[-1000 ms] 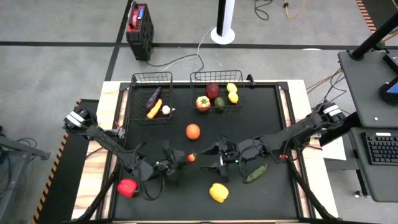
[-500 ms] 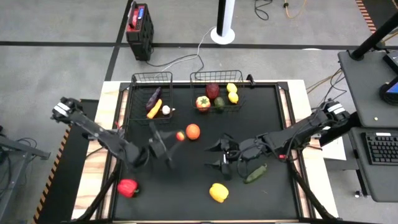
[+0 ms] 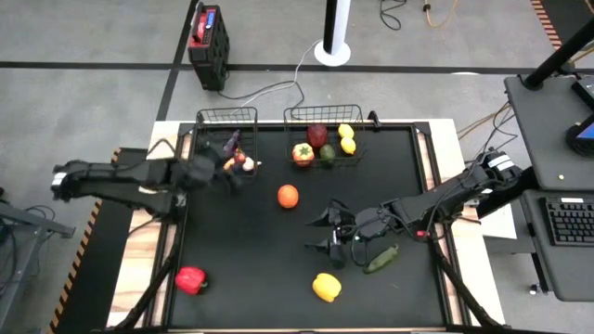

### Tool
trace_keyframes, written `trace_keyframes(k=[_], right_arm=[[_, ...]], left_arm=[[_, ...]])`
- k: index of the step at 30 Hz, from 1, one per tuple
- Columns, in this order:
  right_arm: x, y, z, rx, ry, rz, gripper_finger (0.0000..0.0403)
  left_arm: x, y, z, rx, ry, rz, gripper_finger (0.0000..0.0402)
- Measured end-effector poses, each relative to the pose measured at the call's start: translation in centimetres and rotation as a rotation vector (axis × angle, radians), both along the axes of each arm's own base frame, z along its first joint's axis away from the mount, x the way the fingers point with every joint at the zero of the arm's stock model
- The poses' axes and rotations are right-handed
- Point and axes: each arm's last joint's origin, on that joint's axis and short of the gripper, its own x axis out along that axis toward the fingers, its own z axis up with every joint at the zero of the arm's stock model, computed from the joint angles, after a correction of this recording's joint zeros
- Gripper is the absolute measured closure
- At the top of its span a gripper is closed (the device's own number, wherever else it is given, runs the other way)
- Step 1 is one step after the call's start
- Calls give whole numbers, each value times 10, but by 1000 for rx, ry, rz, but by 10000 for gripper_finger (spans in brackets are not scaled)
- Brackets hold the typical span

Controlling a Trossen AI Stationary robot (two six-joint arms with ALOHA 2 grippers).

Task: Sort produce into baskets
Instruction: Put the red tomato into the right black wire basket

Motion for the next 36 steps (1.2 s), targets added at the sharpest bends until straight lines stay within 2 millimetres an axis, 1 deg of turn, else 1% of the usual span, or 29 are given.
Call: trace_keyframes(k=[4,10,13,17,21,26,28,30,34,36], right_arm=[[0,0,0,0,0,0,108],[0,0,0,0,0,0,114],[0,0,0,1,0,0,115],[0,0,0,0,0,-1,109],[0,0,0,0,1,0,109],[0,0,0,-3,1,0,115],[0,0,0,-26,0,6,115],[0,0,-1,-48,1,12,113],[0,0,-1,-55,5,13,108],[0,0,-1,-63,5,15,108]], left_arm=[[-10,27,-9,-172,46,58,274],[-23,61,-24,-286,174,224,274],[-26,73,-33,-364,237,254,274],[-23,83,-43,-392,315,275,274],[-18,86,-51,-398,370,262,274],[-15,88,-55,-404,395,261,274],[-13,89,-53,-387,380,248,274],[-7,88,-49,-361,318,196,274],[15,85,-32,-331,81,-28,274],[28,86,-24,-293,-49,-108,274]])
